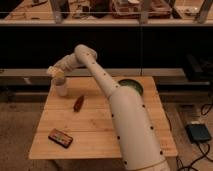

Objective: Place the white sponge in the ceramic cup

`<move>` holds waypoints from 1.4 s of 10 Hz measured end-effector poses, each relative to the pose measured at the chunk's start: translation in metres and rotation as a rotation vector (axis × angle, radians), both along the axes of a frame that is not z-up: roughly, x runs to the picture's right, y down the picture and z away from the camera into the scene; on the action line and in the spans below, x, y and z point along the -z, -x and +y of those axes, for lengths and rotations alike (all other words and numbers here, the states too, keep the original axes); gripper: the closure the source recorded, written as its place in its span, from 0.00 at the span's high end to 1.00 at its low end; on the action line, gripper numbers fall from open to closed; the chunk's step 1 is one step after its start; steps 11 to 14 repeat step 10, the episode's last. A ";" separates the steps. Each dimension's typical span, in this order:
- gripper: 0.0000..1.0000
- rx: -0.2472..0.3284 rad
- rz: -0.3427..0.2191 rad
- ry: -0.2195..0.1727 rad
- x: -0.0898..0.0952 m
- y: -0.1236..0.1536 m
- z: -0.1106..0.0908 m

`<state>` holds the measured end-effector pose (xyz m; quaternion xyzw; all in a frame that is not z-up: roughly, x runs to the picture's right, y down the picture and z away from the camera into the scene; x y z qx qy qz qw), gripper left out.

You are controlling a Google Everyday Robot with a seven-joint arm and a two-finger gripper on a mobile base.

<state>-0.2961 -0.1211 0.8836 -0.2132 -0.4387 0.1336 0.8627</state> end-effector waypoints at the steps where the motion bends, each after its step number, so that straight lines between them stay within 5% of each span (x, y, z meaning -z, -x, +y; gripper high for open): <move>1: 0.59 0.014 0.003 0.011 -0.003 -0.001 0.004; 4: 0.80 0.039 0.015 0.032 -0.011 -0.008 0.010; 14: 0.80 0.083 -0.013 0.064 -0.008 0.000 0.018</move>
